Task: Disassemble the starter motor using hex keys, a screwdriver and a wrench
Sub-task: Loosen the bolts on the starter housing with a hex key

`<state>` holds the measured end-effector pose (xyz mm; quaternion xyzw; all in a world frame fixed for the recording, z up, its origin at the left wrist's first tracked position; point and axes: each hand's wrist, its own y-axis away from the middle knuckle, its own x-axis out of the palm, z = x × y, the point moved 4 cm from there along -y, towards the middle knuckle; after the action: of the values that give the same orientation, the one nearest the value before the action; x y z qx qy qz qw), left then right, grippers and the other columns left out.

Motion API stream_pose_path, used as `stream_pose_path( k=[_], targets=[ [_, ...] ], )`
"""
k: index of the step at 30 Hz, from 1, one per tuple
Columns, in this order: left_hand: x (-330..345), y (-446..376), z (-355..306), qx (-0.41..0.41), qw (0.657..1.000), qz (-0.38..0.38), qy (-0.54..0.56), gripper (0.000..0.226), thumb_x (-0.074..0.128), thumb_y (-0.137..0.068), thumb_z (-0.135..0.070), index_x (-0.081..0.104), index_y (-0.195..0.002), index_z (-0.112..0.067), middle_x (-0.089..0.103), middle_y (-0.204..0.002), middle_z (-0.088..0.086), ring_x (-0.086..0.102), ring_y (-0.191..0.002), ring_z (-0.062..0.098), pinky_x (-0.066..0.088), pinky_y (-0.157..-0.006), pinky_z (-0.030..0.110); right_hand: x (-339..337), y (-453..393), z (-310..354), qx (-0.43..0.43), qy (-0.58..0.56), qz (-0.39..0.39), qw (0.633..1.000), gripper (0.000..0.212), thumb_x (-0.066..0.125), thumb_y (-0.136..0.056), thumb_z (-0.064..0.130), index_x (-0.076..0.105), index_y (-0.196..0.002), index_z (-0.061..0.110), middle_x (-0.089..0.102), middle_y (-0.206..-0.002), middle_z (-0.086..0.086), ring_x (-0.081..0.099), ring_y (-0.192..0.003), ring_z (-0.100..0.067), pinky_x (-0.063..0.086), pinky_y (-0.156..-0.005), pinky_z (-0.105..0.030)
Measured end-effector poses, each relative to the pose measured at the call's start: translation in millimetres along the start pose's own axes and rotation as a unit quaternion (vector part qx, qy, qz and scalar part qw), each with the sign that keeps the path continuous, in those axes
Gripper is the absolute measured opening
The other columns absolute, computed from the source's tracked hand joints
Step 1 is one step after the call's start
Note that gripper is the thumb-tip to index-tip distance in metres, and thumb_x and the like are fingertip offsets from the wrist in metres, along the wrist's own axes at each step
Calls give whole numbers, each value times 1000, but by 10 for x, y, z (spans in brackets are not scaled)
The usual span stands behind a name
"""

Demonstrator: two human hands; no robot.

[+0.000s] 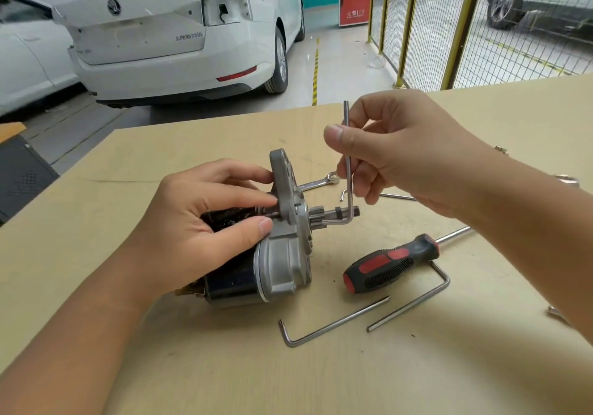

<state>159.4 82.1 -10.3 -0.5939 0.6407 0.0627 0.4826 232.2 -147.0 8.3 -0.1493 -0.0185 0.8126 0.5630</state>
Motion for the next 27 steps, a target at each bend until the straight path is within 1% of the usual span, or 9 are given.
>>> stream_pose_path(
  k=[6, 10, 13, 15, 17, 18, 20, 23, 27],
  targets=[
    [-27, 14, 33, -19, 998, 50, 23, 27, 72, -83, -40, 84, -100, -24, 70, -130, -10, 68, -115, 18, 53, -93, 21, 47, 5, -88, 24, -18, -9, 1000, 28, 74, -93, 27, 59, -87, 5, 69, -64, -15, 60, -43, -24, 50, -43, -31],
    [-65, 13, 60, -3, 999, 36, 5, 22, 76, -86, -31, 83, -104, -22, 71, -130, -9, 68, -119, 15, 52, -96, 20, 71, 11, -97, 22, 17, -6, 1000, 29, 73, -93, 31, 61, -82, 6, 67, -57, -9, 54, -38, -19, 45, -39, -28],
    [-40, 7, 71, -5, 999, 31, -21, 34, 74, -86, -20, 77, -120, -18, 71, -130, -7, 67, -122, 10, 51, -104, 23, 71, 22, -37, -6, 135, 25, 990, 31, 68, -95, 40, 68, -77, 14, 65, -54, -3, 52, -40, -10, 43, -41, -26],
    [-31, 9, 67, -8, 999, 41, -9, 33, 76, -86, -23, 78, -119, -18, 71, -132, -9, 69, -118, 13, 53, -101, 25, 93, 46, 18, -30, 256, 67, 964, 32, 63, -97, 45, 67, -76, 21, 65, -55, 3, 56, -43, -5, 49, -48, -31],
    [-32, 16, 60, -4, 999, 53, 1, 30, 75, -87, -33, 81, -113, -19, 71, -132, -10, 70, -115, 17, 54, -97, 27, 120, 75, 35, -25, 311, 114, 943, 31, 58, -98, 47, 65, -77, 24, 64, -60, 0, 62, -44, -8, 57, -52, -38],
    [-35, 19, 57, -4, 998, 55, 4, 31, 72, -87, -37, 82, -110, -20, 71, -132, -10, 70, -114, 18, 55, -96, 28, 132, 91, 38, -20, 323, 135, 936, 32, 57, -98, 46, 65, -78, 23, 62, -61, -2, 62, -43, -9, 57, -51, -35],
    [-35, 20, 52, -7, 998, 53, 15, 31, 69, -86, -39, 83, -107, -21, 71, -132, -10, 71, -112, 19, 55, -94, 30, 157, 111, 48, -23, 358, 162, 919, 33, 56, -101, 42, 64, -77, 21, 59, -60, 4, 58, -45, -2, 46, -47, -15],
    [-28, 18, 48, -10, 998, 50, 22, 25, 72, -86, -38, 83, -104, -24, 72, -130, -9, 70, -114, 19, 55, -94, 30, 166, 131, 50, -28, 397, 180, 900, 26, 55, -102, 34, 69, -84, 24, 61, -63, 20, 55, -60, 10, 41, -58, -9],
    [-24, 14, 58, -7, 999, 49, 20, 24, 72, -86, -38, 83, -104, -25, 72, -128, -9, 70, -114, 18, 54, -93, 25, 205, 142, 37, -46, 402, 182, 896, 27, 55, -102, 31, 73, -88, 16, 63, -67, 1, 54, -68, 0, 42, -62, -15]
  ],
)
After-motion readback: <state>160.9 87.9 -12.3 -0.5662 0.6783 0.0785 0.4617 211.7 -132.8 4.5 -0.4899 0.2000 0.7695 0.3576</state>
